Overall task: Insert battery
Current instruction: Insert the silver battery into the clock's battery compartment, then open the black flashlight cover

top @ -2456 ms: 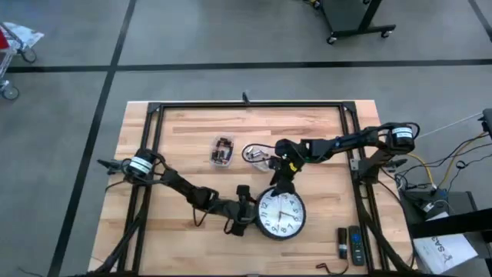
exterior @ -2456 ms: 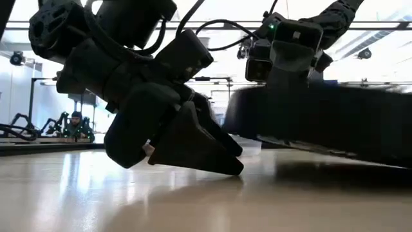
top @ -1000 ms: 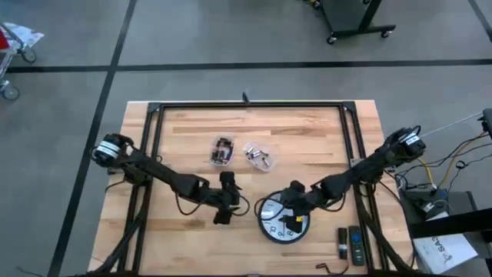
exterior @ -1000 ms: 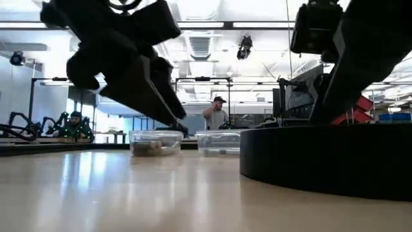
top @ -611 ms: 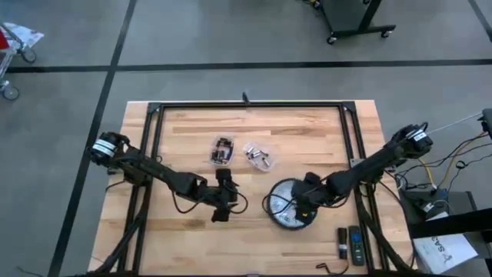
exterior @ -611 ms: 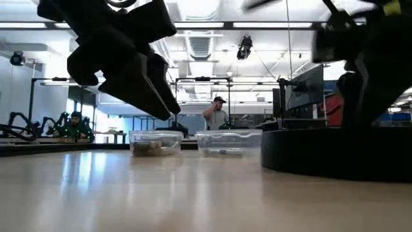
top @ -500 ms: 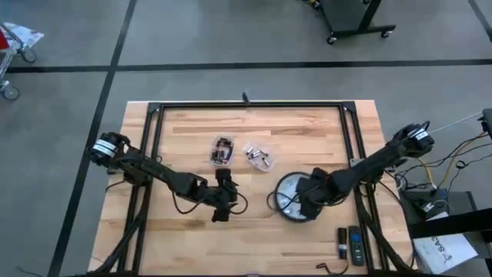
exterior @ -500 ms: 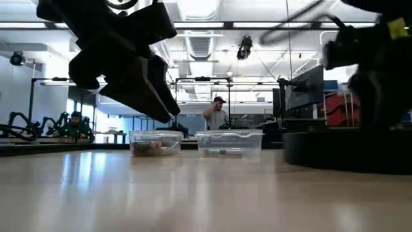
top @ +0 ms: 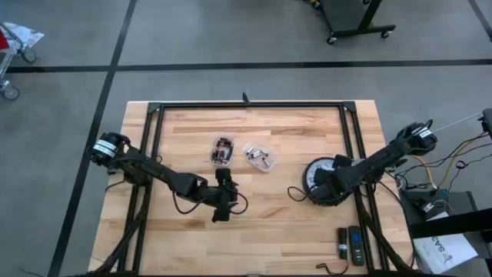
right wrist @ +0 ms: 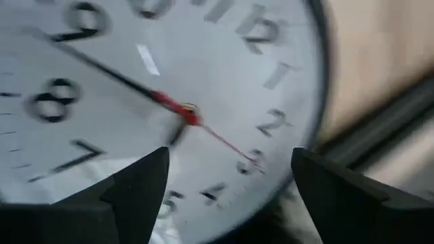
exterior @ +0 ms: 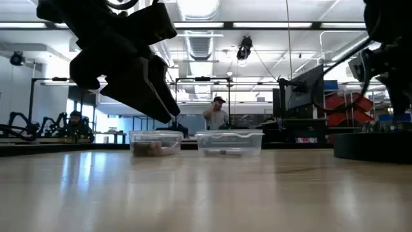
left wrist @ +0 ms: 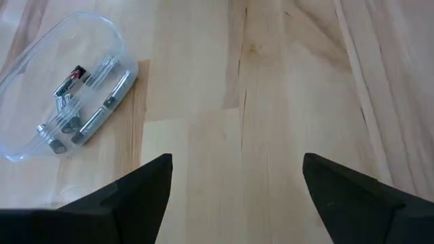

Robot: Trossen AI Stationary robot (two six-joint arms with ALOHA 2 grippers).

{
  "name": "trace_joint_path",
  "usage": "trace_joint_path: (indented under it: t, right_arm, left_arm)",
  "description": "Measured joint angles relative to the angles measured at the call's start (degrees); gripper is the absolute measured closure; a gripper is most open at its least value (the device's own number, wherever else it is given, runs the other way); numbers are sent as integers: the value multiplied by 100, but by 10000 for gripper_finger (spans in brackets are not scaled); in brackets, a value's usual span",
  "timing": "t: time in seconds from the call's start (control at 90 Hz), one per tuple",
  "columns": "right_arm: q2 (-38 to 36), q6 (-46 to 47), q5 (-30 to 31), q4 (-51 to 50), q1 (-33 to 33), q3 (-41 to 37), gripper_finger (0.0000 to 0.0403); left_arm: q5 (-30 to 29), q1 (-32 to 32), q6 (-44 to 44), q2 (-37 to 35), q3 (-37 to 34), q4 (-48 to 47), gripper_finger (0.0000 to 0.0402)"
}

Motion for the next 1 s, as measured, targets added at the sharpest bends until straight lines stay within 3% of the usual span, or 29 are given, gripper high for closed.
trace_joint_path:
  t: [0.233, 0.622, 1.0]
  right_arm:
    - [-123, 309, 36, 10, -16, 174, 161]
    - [-119, 528, -141, 472, 251, 1364, 215]
    - [-96, 2571, -1134, 1552, 1154, 1393, 213]
  left_arm:
    - [2, -100, -379, -3, 0, -124, 92]
    - [6, -733, -801, -229, 48, 201, 92]
    - [7, -1448, -1357, -234, 48, 237, 92]
